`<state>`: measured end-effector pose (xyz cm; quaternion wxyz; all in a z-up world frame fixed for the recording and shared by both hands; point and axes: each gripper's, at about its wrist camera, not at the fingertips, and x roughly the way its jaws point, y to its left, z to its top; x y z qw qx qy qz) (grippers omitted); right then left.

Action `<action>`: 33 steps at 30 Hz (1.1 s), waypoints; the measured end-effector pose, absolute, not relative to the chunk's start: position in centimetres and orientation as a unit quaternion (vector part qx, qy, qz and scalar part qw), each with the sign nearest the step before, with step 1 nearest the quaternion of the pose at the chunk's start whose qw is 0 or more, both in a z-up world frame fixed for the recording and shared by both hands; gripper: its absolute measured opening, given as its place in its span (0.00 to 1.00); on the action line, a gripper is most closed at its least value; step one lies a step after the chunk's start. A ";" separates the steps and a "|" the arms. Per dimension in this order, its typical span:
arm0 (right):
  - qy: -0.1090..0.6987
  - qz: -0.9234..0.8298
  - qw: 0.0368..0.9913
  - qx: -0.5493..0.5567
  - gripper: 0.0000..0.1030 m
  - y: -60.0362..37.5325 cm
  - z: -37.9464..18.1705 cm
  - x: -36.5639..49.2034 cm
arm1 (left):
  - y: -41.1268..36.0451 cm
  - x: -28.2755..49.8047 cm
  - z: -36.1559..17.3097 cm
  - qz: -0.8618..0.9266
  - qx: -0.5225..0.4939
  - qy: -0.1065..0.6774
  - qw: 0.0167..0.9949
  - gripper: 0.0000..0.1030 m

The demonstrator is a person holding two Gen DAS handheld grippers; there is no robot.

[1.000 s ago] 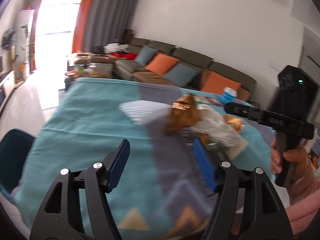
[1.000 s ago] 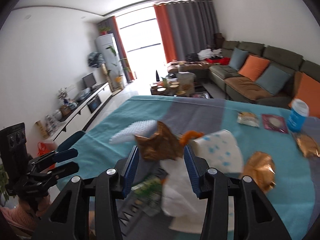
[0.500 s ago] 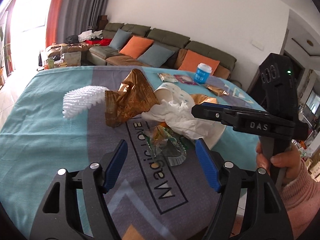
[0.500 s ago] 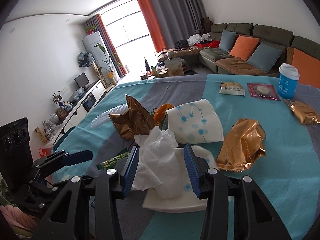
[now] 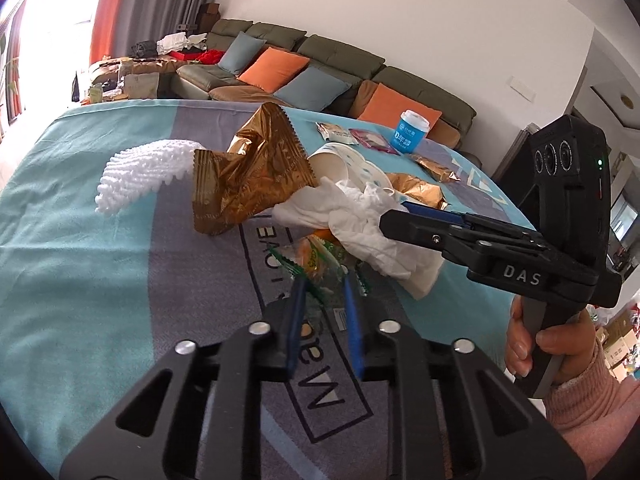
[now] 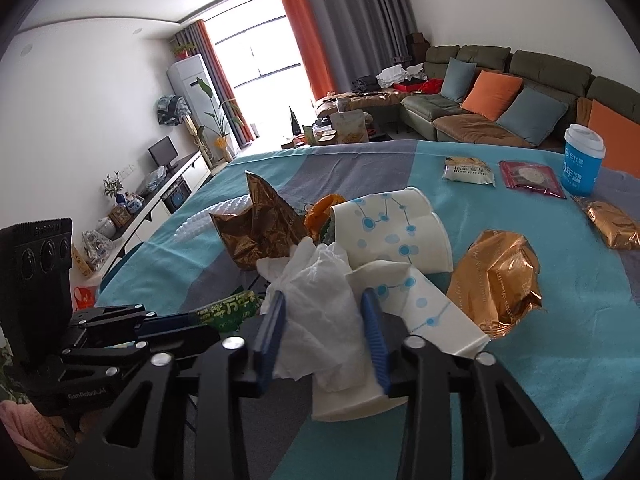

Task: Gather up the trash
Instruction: 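Grasp the green snack wrapper with the left gripper while the right grasps tissue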

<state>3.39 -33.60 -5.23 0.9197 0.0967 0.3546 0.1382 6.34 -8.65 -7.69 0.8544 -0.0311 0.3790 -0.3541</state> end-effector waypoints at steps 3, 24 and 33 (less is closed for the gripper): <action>0.355 0.143 0.919 0.094 0.16 -33.6 -5.1 3.3 | -8.3 6.1 -7.6 -0.354 -0.033 0.376 0.856 0.10; 0.321 0.174 0.926 0.098 0.03 -32.4 -2.2 2.3 | -1.7 4.2 -5.0 -0.321 -0.063 0.329 0.886 0.07; 0.350 0.147 0.922 0.078 0.41 -31.8 -4.0 3.0 | -0.1 3.9 -4.8 -0.304 -0.071 0.327 0.892 0.07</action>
